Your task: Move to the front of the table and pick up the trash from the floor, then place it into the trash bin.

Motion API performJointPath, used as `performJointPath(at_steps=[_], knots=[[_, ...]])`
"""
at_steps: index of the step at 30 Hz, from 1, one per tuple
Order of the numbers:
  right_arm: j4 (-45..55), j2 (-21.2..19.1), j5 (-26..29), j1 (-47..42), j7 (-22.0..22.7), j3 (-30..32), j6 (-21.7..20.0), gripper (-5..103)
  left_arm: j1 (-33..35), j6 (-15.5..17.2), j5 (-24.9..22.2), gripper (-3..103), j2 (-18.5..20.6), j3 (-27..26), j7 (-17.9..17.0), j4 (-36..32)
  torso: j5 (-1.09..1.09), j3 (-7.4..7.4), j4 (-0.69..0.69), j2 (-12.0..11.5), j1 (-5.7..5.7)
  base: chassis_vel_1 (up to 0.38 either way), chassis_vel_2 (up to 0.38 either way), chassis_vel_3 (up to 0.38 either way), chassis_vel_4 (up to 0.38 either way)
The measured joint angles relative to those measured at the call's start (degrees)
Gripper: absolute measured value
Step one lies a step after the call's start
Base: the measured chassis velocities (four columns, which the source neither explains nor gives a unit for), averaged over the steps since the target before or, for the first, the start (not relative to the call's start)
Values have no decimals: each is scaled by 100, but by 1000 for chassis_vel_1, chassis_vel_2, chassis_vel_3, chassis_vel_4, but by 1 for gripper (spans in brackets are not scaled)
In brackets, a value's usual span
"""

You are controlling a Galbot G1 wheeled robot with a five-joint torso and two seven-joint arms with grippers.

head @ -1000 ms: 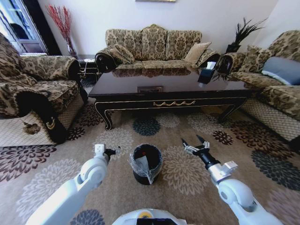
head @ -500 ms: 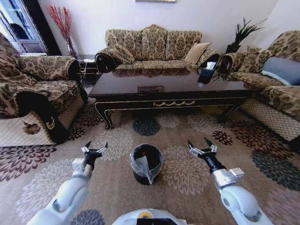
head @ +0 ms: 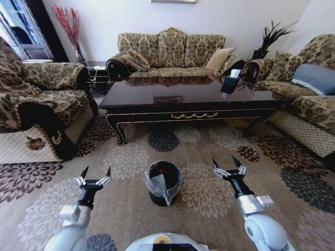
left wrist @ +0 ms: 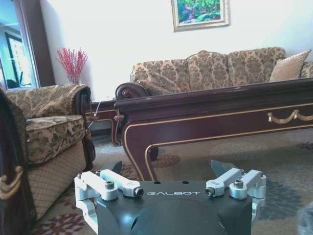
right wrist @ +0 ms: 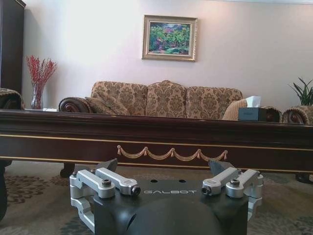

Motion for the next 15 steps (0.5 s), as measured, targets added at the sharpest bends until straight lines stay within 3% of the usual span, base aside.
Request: performJointPath(at_steps=[15], knots=[[-31, 62, -64, -30, -111, -8, 87, 100, -45, 0, 105, 100, -37, 252, -97, 27, -1, 1, -1, 0, 1, 0, 0, 0, 0]])
